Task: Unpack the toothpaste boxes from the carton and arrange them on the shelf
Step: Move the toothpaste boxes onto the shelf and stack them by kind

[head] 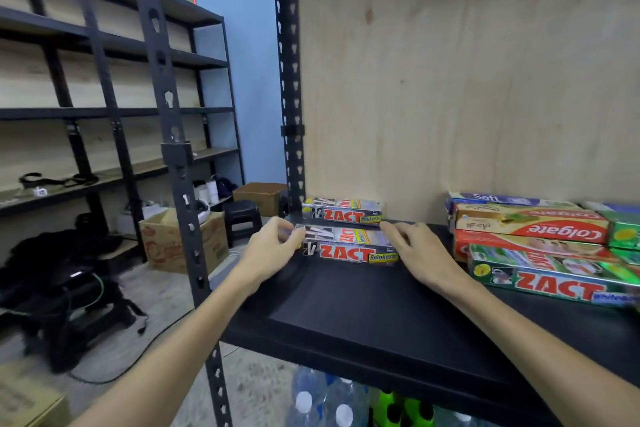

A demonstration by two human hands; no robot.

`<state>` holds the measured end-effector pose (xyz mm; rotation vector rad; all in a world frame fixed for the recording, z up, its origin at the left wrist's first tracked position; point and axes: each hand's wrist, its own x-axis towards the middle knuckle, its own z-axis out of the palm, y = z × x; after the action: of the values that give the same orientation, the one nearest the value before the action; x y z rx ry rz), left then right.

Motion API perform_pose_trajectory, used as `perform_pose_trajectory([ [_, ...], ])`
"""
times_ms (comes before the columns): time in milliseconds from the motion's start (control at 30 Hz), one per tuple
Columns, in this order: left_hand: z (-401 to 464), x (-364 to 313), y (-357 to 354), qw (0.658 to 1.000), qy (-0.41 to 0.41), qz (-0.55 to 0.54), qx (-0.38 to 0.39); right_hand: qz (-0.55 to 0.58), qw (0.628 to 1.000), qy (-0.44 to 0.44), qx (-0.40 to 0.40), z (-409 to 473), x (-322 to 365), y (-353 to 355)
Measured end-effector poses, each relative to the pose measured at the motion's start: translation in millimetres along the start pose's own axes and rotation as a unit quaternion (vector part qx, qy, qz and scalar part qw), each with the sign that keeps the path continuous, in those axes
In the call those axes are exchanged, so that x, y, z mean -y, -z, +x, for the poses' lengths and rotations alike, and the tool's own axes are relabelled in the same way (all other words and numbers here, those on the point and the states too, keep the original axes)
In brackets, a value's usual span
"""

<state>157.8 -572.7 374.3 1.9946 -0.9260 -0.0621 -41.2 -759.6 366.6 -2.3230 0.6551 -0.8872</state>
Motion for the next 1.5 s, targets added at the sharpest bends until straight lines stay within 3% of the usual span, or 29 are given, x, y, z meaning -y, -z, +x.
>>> perform_pose_trajectory([
  [133,25.0,-0.1,-18.0,0.998,0.011,0.044,-0.046,0.004,1.000,0.014,-0.022,8.1,0.2,-2.2],
  [300,52.6,9.5,-27.4,0.979,0.007,0.186,-0.086,-0.061,0.994,0.087,0.022,17.2,-7.3,-10.1],
  [500,79.5,10.3,-31.1,0.998,-0.028,0.056,0.009,-0.052,0.998,0.028,-0.011,45.5,-16.4,-21.4],
  [667,98.0,15.3,-30.7,0.999,-0.031,0.003,0.026,-0.034,0.999,-0.008,-0.014,61.6,-24.9,-26.2],
  [867,117.2,24.7,-33.3,0.999,-0.005,-0.009,0.042,-0.026,0.999,-0.015,0.010,76.9,-37.4,-29.6],
  [1133,114.5,30.0,-38.4,0.998,-0.042,-0.027,0.048,-0.018,1.000,-0.009,0.011,76.4,-40.1,-32.6],
  [1367,106.5,28.1,-39.0,0.998,-0.034,0.045,0.037,-0.037,0.999,-0.020,-0.006,59.2,-23.3,-28.1],
  [1500,72.5,13.8,-41.0,0.974,-0.082,0.211,-0.027,-0.048,0.997,0.000,-0.059,33.3,-10.2,-19.1],
])
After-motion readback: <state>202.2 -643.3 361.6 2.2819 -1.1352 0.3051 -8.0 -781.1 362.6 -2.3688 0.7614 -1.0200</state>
